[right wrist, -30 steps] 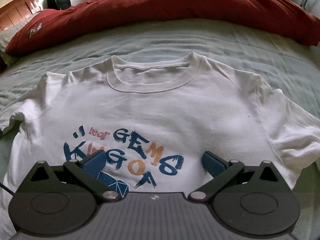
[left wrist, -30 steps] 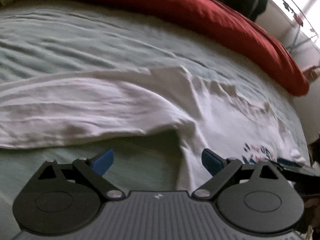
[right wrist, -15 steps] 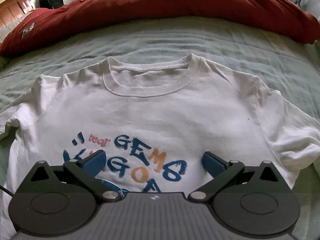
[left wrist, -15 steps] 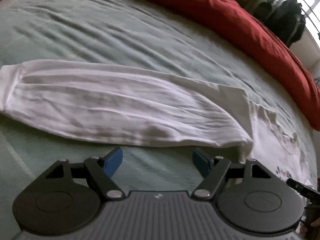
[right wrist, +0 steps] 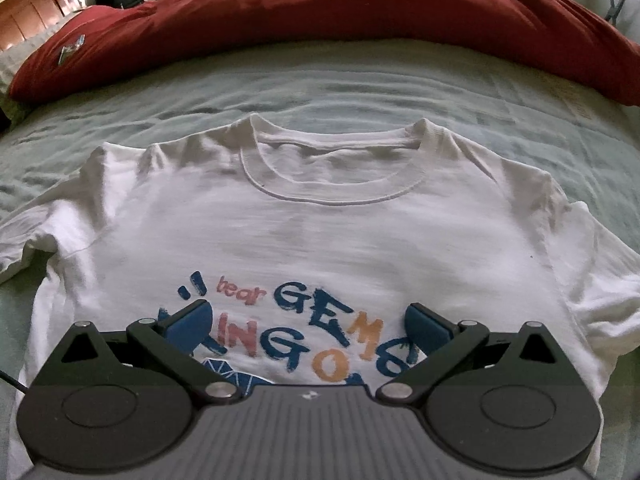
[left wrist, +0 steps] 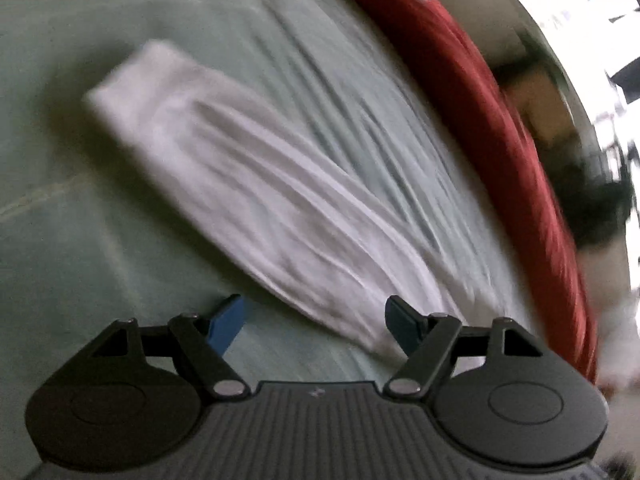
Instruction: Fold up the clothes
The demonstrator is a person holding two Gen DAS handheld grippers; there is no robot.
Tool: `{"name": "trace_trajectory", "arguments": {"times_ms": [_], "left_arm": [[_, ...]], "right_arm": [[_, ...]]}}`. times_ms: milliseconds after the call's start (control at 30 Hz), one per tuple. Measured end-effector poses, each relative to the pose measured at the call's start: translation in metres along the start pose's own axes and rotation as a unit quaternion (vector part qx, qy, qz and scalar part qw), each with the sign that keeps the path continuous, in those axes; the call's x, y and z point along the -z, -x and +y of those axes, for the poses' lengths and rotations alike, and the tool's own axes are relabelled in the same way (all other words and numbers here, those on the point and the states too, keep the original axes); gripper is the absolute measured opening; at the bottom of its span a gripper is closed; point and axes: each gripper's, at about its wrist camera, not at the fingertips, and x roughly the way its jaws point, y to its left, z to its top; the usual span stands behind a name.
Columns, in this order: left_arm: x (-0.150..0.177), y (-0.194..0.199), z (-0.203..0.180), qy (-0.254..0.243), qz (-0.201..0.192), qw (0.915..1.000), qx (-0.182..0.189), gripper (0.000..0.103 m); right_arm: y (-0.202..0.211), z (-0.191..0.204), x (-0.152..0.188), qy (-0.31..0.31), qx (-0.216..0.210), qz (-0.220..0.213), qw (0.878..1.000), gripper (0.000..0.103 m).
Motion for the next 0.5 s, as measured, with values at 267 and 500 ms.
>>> {"name": "trace_trajectory", "arguments": {"times_ms": [267,500], "left_arm": [[-0.028,-0.003,0.052,0.107,-0.083,0.9898,0.046,0.077],[-0.052,-0.021,0.062,0.098,-0.128,0.9840,0.076,0.078]], "right_arm": [[-0.003,0.008,-0.007,0.000,-0.007,0.010,1.000,0.103],[-0.012,0.028,-0.015,0.014,-0.014,0.012,1.000,0.103]]}}
